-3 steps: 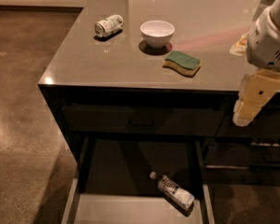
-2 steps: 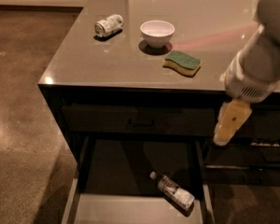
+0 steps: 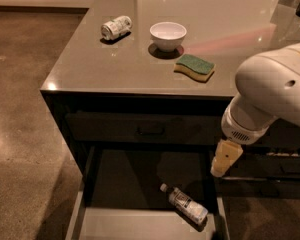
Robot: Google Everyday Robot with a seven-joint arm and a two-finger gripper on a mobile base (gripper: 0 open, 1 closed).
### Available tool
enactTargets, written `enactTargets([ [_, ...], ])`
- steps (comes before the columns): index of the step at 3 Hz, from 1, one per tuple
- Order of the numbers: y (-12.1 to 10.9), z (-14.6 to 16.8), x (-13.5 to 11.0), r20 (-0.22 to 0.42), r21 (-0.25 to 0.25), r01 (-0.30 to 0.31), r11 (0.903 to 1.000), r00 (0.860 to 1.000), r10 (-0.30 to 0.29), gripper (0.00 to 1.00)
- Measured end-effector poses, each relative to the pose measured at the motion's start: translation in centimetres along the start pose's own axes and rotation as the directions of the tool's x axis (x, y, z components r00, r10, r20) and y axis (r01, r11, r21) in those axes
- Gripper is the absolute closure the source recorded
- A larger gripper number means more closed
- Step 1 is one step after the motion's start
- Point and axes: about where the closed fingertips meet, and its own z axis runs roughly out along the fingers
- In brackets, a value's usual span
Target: Pick blue plastic bottle from middle drawer and place on counter
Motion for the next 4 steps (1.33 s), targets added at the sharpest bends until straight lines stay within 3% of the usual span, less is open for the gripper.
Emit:
enactTargets([
  [1,0.1,0.7,-0.5,-0.017,-0.015,0.019,0.9997,1.000,-0.020,0.00],
  [2,1.4,5.8,-2.0,-0.006,-0.063,0.000,0.9980,1.000,0.000,0.00],
  [4,4.9,20.7,-5.6,0.053,-0.098,-0.092,0.9909,0.994,0.098,0.00],
])
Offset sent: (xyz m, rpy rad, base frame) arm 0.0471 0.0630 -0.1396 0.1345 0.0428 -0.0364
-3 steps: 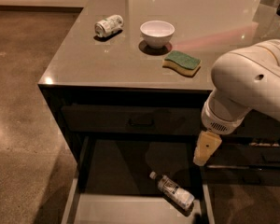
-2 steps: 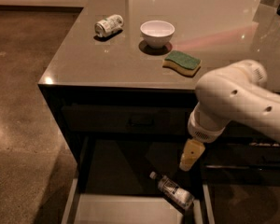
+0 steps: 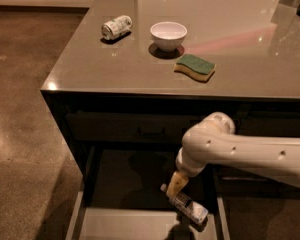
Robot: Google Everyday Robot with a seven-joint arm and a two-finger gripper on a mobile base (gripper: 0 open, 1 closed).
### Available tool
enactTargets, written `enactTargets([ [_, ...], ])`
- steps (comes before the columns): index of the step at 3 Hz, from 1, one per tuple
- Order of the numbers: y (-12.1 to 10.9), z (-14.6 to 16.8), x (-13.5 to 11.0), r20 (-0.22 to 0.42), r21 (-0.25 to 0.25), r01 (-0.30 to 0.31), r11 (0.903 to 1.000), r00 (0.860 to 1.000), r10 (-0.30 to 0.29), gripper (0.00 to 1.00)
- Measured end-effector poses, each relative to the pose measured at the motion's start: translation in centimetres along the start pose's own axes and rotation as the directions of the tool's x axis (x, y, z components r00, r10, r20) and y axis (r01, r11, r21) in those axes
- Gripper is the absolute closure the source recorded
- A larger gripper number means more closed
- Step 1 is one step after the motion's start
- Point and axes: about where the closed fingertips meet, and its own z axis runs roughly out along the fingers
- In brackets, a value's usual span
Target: Pick blue plastic bottle from middle drawer and place on counter
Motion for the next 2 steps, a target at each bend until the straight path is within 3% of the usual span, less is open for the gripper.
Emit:
enactTargets([
  [1,1.1,7.0,0.1,-0.010,-0.033,-0.035,0.9988,0.999,0.035,0.00],
  [2,2.0,13.7,2.3,-0.036,-0.086,-0.087,0.9925,0.996,0.084,0.00],
])
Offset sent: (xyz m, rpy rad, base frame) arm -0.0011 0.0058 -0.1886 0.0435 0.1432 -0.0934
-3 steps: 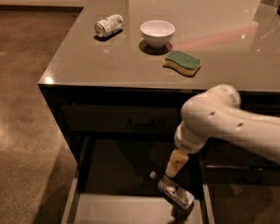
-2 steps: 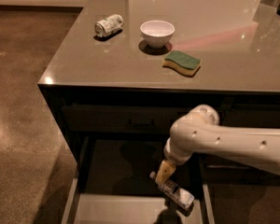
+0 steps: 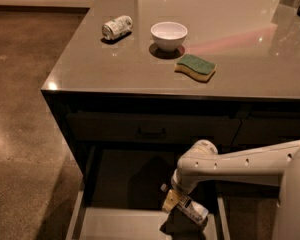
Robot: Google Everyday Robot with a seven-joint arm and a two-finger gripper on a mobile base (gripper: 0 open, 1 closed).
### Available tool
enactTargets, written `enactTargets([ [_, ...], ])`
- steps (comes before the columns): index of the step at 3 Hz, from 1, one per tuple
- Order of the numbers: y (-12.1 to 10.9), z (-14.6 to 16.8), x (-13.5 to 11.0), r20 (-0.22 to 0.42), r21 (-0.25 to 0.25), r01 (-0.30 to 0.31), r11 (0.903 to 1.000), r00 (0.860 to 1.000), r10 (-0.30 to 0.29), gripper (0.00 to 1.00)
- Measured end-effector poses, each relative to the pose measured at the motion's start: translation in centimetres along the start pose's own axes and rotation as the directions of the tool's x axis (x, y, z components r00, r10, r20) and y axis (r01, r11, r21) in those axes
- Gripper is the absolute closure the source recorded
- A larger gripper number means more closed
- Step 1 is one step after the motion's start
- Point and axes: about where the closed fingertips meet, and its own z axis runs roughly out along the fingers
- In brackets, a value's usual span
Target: Pick blue plastic bottle from middle drawer and place on counter
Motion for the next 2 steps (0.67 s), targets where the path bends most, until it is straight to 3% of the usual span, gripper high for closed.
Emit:
enactTargets([
  [1,0.2,3.3,1.4,-0.005,-0.030,-0.031,0.9991,1.000,0.031,0.00],
  [2,1.1,5.7,1.7,-0.001,-0.050,-0.033,0.9982,0.999,0.033,0.18],
])
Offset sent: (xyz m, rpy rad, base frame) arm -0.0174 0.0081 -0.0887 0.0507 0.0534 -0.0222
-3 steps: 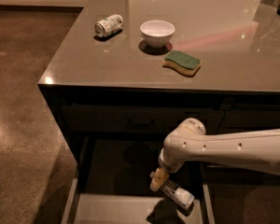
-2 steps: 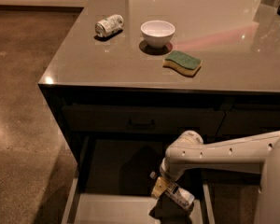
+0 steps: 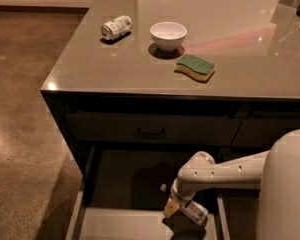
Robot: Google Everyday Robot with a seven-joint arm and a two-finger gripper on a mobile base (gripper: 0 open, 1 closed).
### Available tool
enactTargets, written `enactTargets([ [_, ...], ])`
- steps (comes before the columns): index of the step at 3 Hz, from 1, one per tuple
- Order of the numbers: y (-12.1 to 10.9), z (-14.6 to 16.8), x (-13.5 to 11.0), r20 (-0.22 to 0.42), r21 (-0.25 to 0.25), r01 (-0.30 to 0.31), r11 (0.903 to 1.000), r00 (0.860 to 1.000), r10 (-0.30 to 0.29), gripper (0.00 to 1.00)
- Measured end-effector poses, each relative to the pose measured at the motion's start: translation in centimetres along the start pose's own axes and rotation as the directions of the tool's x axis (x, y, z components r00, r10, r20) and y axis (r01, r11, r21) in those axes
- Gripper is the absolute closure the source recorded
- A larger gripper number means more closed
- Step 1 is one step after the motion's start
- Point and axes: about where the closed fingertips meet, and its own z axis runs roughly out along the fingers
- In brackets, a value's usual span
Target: Pick blue plastic bottle from middle drawer and place on counter
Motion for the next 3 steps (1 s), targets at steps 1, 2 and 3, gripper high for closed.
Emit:
enactTargets([
  [1,0.1,0.9,-0.1,0.016,-0.002,-0.002,1.0000,1.000,0.002,0.41],
  [2,-0.6,-1.7,-1.8,0.103,-0.002,0.005,1.0000,0.995,-0.005,0.72],
  [3,-1.0,-6.3,-4.8,0.254,-0.059,-0.040,0.9974,0.966,0.054,0.95],
])
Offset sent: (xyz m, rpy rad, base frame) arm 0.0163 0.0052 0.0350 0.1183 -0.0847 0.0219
